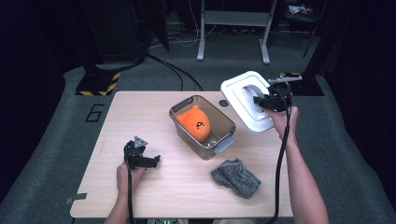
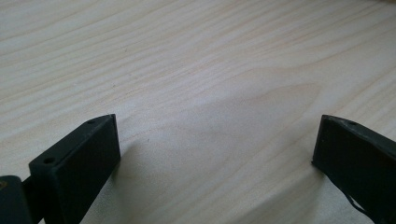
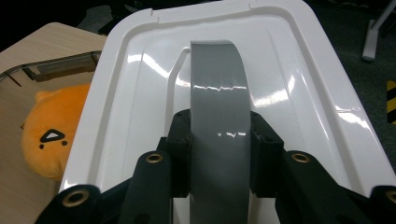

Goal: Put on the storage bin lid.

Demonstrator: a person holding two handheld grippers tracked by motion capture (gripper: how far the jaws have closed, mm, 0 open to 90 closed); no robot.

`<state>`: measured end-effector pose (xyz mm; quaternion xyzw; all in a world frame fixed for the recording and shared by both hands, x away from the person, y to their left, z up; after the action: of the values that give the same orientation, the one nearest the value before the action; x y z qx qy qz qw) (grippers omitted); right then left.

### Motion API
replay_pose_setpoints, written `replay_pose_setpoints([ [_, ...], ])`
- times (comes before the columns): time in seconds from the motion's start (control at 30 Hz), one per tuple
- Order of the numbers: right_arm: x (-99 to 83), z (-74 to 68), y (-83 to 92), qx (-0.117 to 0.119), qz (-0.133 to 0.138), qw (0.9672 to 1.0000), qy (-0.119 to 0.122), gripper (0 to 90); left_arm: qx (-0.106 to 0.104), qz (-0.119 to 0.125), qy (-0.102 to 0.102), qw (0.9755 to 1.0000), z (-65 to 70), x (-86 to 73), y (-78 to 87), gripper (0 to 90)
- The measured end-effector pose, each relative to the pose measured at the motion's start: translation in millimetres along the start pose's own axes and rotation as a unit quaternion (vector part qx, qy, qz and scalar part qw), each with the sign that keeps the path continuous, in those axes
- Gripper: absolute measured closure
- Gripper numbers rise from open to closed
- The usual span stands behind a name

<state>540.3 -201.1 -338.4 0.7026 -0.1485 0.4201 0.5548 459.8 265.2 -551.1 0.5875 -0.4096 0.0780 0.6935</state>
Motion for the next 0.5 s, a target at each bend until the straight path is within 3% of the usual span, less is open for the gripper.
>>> replay_pose_setpoints([
  [0.23, 6.2, -13.9, 0.2, 0.014, -0.001, 0.9998, 0.012, 66.6, 0.0, 0.0, 0.001, 1.0, 0.1, 0.0, 0.0, 0.3],
  [0.3, 7.5, -17.7, -0.1, 0.017, -0.002, 0.9997, 0.015, 66.6, -0.001, -0.007, -0.007, 0.9999, -1.0, -0.3, 0.9, 0.3],
  [0.5, 11.2, -37.3, -2.4, 0.03, -0.006, 0.9993, 0.022, 66.6, -0.001, -0.006, -0.007, 1.0, -0.8, -0.3, 0.8, 0.4],
])
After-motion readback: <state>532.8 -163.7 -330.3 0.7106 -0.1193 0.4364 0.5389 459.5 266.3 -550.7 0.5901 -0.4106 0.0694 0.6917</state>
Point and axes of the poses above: each handheld gripper's, and its own axes: y roughly backward along the jaws, x roughly out of its top, z roughly to its right, the point moved 3 cm from there along -y, roughly forward along the jaws, and after that the axes turned 5 degrees about -z, right-handed, at the moved point
